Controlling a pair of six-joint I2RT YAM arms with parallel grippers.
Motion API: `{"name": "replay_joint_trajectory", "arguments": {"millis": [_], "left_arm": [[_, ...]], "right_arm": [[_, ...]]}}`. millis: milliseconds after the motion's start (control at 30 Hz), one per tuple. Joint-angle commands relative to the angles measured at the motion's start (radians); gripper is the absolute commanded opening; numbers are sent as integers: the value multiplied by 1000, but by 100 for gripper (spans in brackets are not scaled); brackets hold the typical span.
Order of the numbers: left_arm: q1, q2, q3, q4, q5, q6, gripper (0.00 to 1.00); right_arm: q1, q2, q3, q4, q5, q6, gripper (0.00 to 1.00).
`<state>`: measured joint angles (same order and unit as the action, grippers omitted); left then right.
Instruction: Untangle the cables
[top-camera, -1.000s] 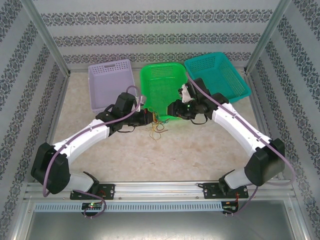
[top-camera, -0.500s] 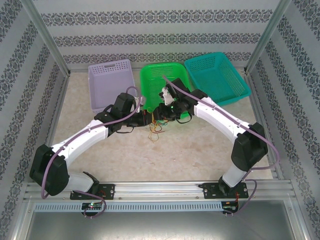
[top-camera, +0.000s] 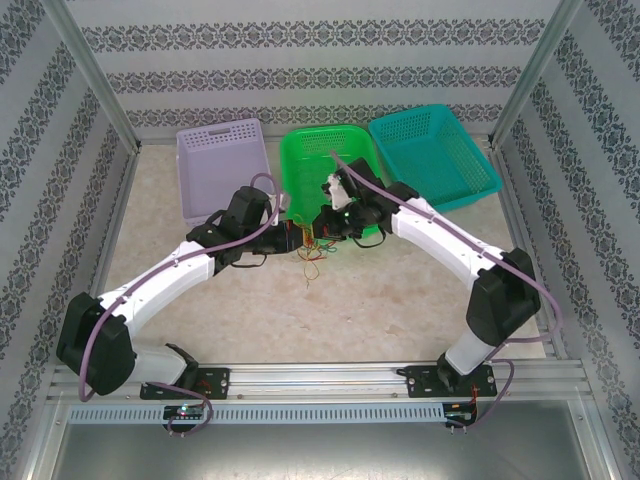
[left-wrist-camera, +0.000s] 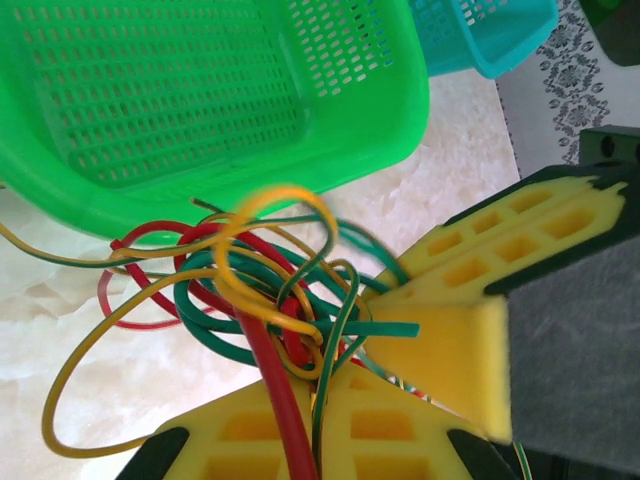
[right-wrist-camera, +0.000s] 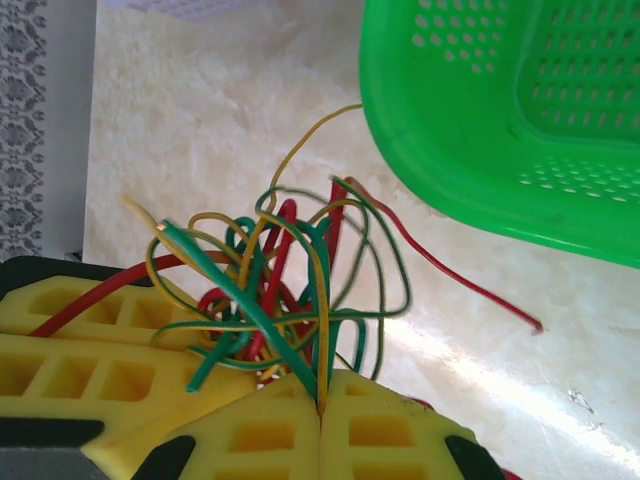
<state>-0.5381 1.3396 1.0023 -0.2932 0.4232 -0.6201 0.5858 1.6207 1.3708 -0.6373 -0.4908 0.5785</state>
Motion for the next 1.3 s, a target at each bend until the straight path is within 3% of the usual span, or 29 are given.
{"name": "replay_joint_trajectory", "arguments": {"millis": [0, 267, 600, 800, 1033, 1267], "left_arm": [[10, -62, 31, -168, -180, 15, 0], [37, -73, 39, -316, -363, -27, 0], [69, -59, 73, -451, -491, -81, 0], [76, -76, 66, -428, -452, -56, 0], [79, -48, 112, -592, -609, -60, 0], [95, -21, 88, -622, -591, -130, 1]], "right_arm": [[-100, -95, -77, -20, 98, 22, 0], [-211, -226, -186, 9, 97, 57, 0], [-323, -355, -252, -35, 191, 94, 0], [-378, -366, -217, -68, 172, 36, 0], [-436, -438, -179, -110, 272, 1, 0], [-407, -457, -135, -116, 281, 0, 0]]}}
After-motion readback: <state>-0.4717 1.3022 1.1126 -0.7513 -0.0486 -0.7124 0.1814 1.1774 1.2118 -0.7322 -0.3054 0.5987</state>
